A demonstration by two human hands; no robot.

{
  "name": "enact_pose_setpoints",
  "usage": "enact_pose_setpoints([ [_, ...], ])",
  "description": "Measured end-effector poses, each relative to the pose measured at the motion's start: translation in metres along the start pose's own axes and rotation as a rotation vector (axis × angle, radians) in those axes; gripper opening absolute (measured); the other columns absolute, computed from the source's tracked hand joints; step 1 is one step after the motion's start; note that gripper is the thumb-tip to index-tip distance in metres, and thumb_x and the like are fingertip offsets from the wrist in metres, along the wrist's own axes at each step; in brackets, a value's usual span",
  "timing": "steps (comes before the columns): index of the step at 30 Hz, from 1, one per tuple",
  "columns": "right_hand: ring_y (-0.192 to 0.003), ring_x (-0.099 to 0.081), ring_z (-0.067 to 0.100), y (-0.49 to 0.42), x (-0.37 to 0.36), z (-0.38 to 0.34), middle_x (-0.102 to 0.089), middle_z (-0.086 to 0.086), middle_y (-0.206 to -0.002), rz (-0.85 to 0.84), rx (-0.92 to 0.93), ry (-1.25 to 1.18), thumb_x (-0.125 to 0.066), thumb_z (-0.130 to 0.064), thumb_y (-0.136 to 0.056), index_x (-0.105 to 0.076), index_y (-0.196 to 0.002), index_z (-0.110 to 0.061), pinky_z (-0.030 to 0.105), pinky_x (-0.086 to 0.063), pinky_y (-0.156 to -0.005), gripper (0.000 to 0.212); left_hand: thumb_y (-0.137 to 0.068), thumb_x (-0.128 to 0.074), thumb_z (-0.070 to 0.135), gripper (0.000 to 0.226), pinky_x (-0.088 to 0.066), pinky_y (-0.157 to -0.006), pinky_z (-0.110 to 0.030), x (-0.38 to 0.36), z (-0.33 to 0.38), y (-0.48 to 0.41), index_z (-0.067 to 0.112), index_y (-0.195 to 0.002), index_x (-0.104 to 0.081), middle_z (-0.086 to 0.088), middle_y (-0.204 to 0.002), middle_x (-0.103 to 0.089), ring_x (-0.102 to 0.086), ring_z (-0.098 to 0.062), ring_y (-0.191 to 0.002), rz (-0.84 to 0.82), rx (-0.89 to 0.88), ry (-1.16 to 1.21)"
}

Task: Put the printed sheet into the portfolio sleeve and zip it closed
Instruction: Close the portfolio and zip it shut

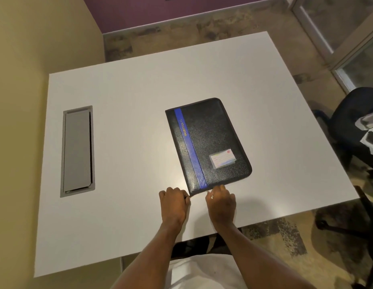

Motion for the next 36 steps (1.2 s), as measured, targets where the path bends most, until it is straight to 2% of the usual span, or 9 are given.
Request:
enact_pose_setpoints([
  [2, -0.057, -0.062, 0.029, -0.005, 0.005, 0.017, -0.06, 0.008, -0.066, 0.036, -0.028, 0.027, -0.06, -0.012, -0.084, -0.065, -0.069, -0.011, 0.036, -0.046, -0.052, 0.016, -0.101, -0.052, 0.031, 0.027, -0.038, -0.092, -0.038, -0.001, -0.001, 0.0, 0.029, -0.093, -0.078, 0.006, -0.092, -0.073, -0.061, -0.022, -0.097, -0.013, -0.005, -0.013],
  [11, -0.051, -0.058, 0.034, -0.035, 0.022, 0.096, -0.06, 0.015, -0.066, 0.062, -0.174, 0.019, -0.082, -0.004, -0.078, -0.065, -0.069, -0.002, 0.036, -0.046, -0.05, 0.019, -0.1, -0.049, 0.03, 0.03, -0.035, -0.095, -0.037, 0.002, -0.004, -0.005, 0.029, -0.093, -0.077, 0.008, -0.097, -0.073, -0.058, -0.019, -0.1, -0.054, -0.015, -0.052],
  [17, -0.049, -0.057, 0.038, -0.057, 0.042, 0.127, -0.061, 0.016, -0.068, 0.079, -0.182, -0.141, -0.043, -0.016, -0.086, -0.064, -0.068, -0.001, 0.038, -0.048, -0.049, 0.032, -0.098, -0.056, 0.032, 0.022, -0.033, -0.092, -0.036, 0.003, -0.012, -0.005, 0.03, -0.089, -0.076, 0.01, -0.09, -0.072, -0.06, -0.017, -0.096, -0.027, -0.011, -0.005],
  [20, -0.047, -0.057, 0.035, -0.067, 0.046, 0.132, -0.058, 0.014, -0.064, -0.053, -0.074, -0.116, -0.071, 0.01, -0.071, -0.06, -0.061, -0.003, 0.033, -0.046, -0.036, 0.019, -0.092, -0.062, 0.036, 0.015, -0.03, -0.097, -0.037, 0.002, -0.01, 0.0, 0.033, -0.1, -0.074, 0.016, -0.105, -0.069, -0.06, -0.016, -0.105, 0.057, -0.013, 0.117],
  [21, -0.054, -0.06, 0.035, -0.07, 0.044, 0.134, -0.06, 0.014, -0.069, -0.12, -0.037, -0.135, -0.076, 0.013, -0.068, -0.061, -0.065, -0.002, 0.036, -0.049, -0.039, 0.022, -0.089, -0.065, 0.037, 0.019, -0.028, -0.1, -0.038, 0.003, -0.007, 0.001, 0.035, -0.108, -0.071, 0.016, -0.114, -0.066, -0.058, -0.017, -0.111, 0.099, -0.019, 0.155],
  [23, -0.079, -0.065, 0.037, -0.076, 0.036, 0.14, -0.064, 0.016, -0.091, -0.218, -0.061, -0.214, -0.063, 0.001, -0.091, -0.064, -0.09, -0.002, 0.042, -0.057, -0.062, 0.003, -0.084, -0.07, 0.04, 0.04, -0.026, -0.107, -0.039, 0.009, 0.012, -0.002, 0.033, -0.123, -0.063, 0.012, -0.13, -0.059, -0.052, -0.016, -0.122, 0.155, -0.102, 0.184],
  [25, -0.092, -0.063, 0.036, -0.079, 0.03, 0.151, -0.063, 0.014, -0.103, -0.258, -0.097, -0.278, -0.048, -0.012, -0.104, -0.061, -0.102, -0.004, 0.04, -0.053, -0.076, 0.016, -0.083, -0.068, 0.043, 0.055, -0.023, -0.114, -0.041, 0.016, 0.047, -0.014, 0.031, -0.135, -0.055, 0.008, -0.145, -0.051, -0.048, -0.017, -0.135, 0.152, -0.242, 0.143],
  [31, -0.086, -0.06, 0.028, -0.087, 0.027, 0.163, -0.062, 0.005, -0.094, -0.352, -0.216, -0.552, -0.05, -0.016, -0.1, -0.058, -0.09, -0.012, 0.036, -0.047, -0.074, 0.014, -0.093, -0.062, 0.052, 0.096, 0.005, -0.129, -0.057, 0.02, 0.163, -0.061, 0.027, -0.166, -0.005, -0.006, -0.177, 0.003, 0.005, -0.029, -0.163, -0.068, -0.444, -0.035],
  [36, -0.087, -0.063, 0.025, -0.092, 0.028, 0.172, -0.063, 0.005, -0.099, -0.337, -0.102, -0.559, -0.057, -0.014, -0.1, -0.061, -0.095, -0.009, 0.039, -0.054, -0.076, 0.008, -0.092, -0.07, 0.048, 0.102, 0.005, -0.127, -0.066, 0.016, 0.227, -0.085, 0.028, -0.167, -0.006, -0.002, -0.175, 0.016, 0.018, -0.029, -0.162, -0.22, -0.529, -0.173],
])
Point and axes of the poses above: each hand's wrist, its own y-axis away from the middle knuckle, its own x-axis out of the back of the hand, z = x × y, the point moved 4 cm from there along -y, towards the middle knuckle
